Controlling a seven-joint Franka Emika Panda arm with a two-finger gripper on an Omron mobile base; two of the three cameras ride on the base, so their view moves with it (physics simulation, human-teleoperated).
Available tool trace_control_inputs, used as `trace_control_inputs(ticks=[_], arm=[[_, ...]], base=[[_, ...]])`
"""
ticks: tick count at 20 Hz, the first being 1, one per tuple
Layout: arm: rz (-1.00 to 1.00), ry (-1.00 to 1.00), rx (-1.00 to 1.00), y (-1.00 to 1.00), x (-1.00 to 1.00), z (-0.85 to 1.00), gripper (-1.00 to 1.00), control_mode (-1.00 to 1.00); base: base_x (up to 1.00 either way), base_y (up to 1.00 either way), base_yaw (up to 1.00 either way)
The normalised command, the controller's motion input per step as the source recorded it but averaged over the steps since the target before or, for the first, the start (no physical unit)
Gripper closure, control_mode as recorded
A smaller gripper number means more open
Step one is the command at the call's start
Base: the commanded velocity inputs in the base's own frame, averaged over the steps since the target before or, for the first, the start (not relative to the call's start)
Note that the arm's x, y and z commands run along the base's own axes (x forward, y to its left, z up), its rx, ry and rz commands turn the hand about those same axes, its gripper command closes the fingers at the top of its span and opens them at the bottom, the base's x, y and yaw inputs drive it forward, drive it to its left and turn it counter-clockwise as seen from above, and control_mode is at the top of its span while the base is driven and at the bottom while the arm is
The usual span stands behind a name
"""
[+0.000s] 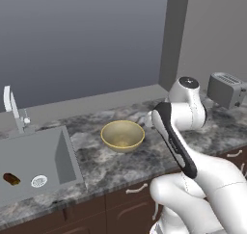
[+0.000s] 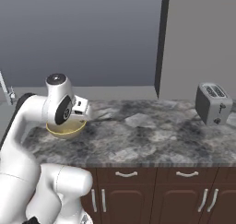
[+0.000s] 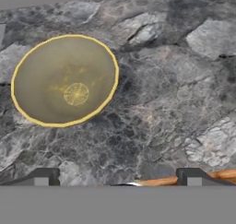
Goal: Clear the mugs and bowl far away from the sink.
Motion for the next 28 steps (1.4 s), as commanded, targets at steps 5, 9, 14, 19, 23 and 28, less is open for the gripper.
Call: trace_control_inputs(ticks=[5,9,14,19,23,28], arm=[[0.07,0.08,0.00,0.01,0.36,-0.46,-1.00,-1.00],[0.01,0.04,0.00,0.13,0.51,-0.25,-1.00,-1.00],[0.00,0.03,0.00,0.14,0.53,-0.21,-1.00,-1.00],[0.00,0.00,0.03,0.05,0.42,-0.24,-1.00,-1.00],[0.00,0.00,0.04,0.03,0.31,-0.29,-1.00,-1.00],[0.00,0.00,0.01,0.06,0.27,-0.26,-1.00,-1.00]], base=[[0.00,0.00,0.00],[0.00,0.00,0.00],[0.00,0.00,0.00],[0.00,0.00,0.00],[0.00,0.00,0.00],[0.00,0.00,0.00]])
